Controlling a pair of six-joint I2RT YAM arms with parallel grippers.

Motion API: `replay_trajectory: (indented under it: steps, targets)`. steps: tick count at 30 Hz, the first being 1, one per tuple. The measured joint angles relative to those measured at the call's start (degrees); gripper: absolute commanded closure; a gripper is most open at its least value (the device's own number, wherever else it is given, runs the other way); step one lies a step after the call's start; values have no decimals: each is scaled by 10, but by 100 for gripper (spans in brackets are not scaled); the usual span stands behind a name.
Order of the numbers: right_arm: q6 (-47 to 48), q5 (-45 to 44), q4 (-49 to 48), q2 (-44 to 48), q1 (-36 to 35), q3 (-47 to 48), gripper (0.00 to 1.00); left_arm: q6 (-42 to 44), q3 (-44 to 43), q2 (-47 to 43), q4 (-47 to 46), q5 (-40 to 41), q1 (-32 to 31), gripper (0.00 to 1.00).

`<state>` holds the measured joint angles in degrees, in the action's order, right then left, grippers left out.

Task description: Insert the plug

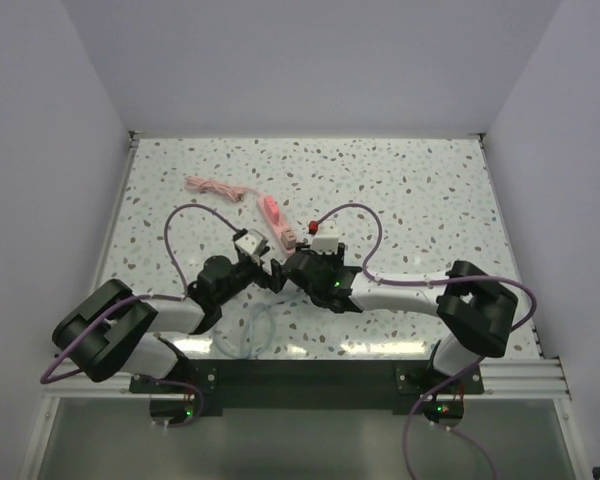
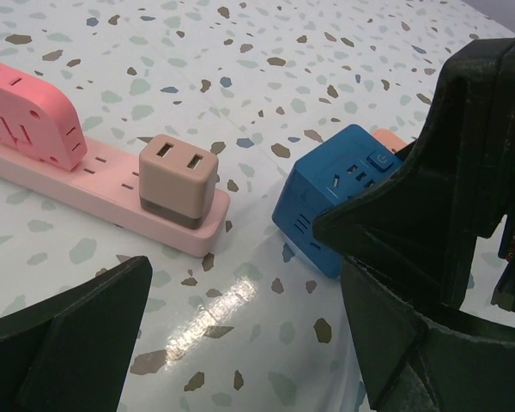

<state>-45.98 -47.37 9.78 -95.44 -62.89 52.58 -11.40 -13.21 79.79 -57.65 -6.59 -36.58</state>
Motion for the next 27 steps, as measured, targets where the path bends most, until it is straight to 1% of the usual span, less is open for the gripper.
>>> replay_trajectory:
  steps: [7, 9, 10, 11, 12, 13, 16, 17, 18, 19, 22, 27]
  targets:
    - [19, 45, -8, 35, 15, -12, 100, -5, -2, -24, 31, 21, 0, 1]
    - [32, 61, -2, 45, 17, -14, 84, -12, -4, -36, 48, 31, 0, 0]
    - [38, 68, 1, 48, 18, -14, 67, -14, -6, -42, 53, 35, 0, 0]
    - [44, 73, 4, 51, 19, -14, 58, -16, -9, -49, 64, 42, 0, 0]
    - [49, 80, 7, 54, 19, -14, 50, -18, -13, -59, 78, 52, 0, 0]
    - [55, 85, 11, 58, 19, -14, 37, -21, -16, -69, 90, 61, 0, 0]
    - [69, 107, 33, 74, 19, -16, 19, -28, -27, -96, 123, 89, 0, 0]
    - [75, 115, 44, 81, 19, -20, 15, -30, -32, -106, 137, 101, 0, 0]
    - [82, 124, 54, 90, 19, -25, 4, -31, -37, -115, 152, 111, 0, 0]
    - [87, 129, 63, 99, 19, -31, 1, -32, -42, -124, 168, 122, 0, 0]
    - [107, 140, 83, 136, 23, -45, 2, -40, -57, -150, 208, 151, 0, 0]
    - [139, 139, 90, 220, 39, -59, 1, -46, -82, -187, 275, 202, 0, 0]
